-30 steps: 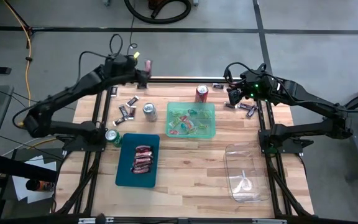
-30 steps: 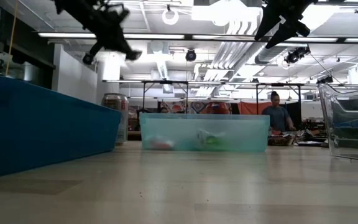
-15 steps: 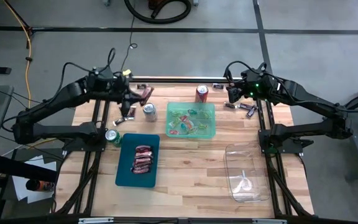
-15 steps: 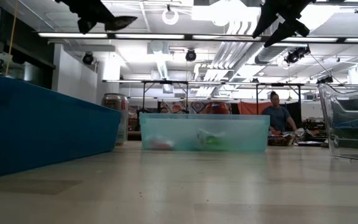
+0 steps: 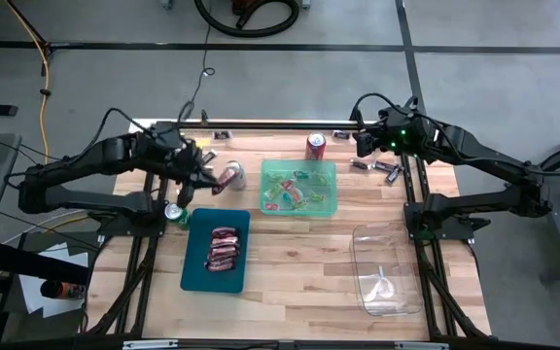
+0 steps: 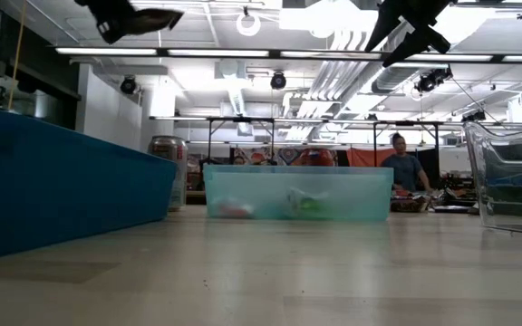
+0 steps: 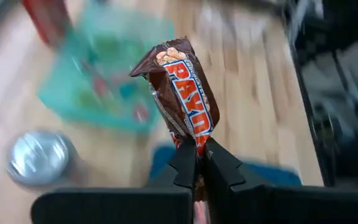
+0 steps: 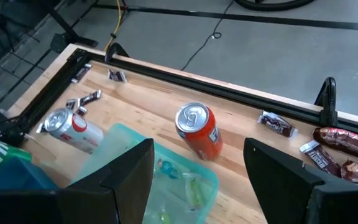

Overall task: Organize candy in baskets
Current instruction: Put the brown red chocolate into the blue bin

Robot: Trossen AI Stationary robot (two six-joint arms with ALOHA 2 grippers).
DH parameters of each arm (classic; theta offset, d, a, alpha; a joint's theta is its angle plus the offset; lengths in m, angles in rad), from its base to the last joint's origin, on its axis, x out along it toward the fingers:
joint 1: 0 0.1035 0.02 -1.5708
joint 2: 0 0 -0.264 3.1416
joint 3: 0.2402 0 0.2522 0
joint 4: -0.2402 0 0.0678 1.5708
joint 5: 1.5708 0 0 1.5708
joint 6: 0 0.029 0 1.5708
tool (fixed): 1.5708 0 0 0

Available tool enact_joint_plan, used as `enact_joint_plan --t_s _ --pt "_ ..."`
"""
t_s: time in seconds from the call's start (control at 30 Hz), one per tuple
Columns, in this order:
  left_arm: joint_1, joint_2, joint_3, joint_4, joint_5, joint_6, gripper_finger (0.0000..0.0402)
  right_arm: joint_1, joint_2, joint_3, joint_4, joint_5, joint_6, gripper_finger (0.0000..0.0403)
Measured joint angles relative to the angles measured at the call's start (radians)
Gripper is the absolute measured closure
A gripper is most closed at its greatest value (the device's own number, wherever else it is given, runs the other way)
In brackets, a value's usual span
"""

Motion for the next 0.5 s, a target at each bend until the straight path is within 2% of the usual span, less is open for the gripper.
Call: enact_joint_plan --t_s 0.13,0.23,0.33,0.5 --pt "-0.128 0.041 0.000 -0.143 -0.029 -0.034 0.0401 0.000 0.000 0.000 -0.001 -0.001 -0.032 0.0160" --pt "-0.261 0.086 0.000 -0.224 -0.121 -0.052 0.0401 0.000 0.000 0.000 -0.005 -0.003 -0.061 0.0160" --pt "-0.389 0.148 0.000 -0.235 -0.196 -0.097 0.0401 0.000 0.000 0.000 -0.013 -0.008 -0.088 0.0160" --pt "-0.575 0.277 0.000 -0.190 -0.255 -0.236 0.0401 0.000 0.000 0.000 -0.036 -0.025 -0.136 0.0160"
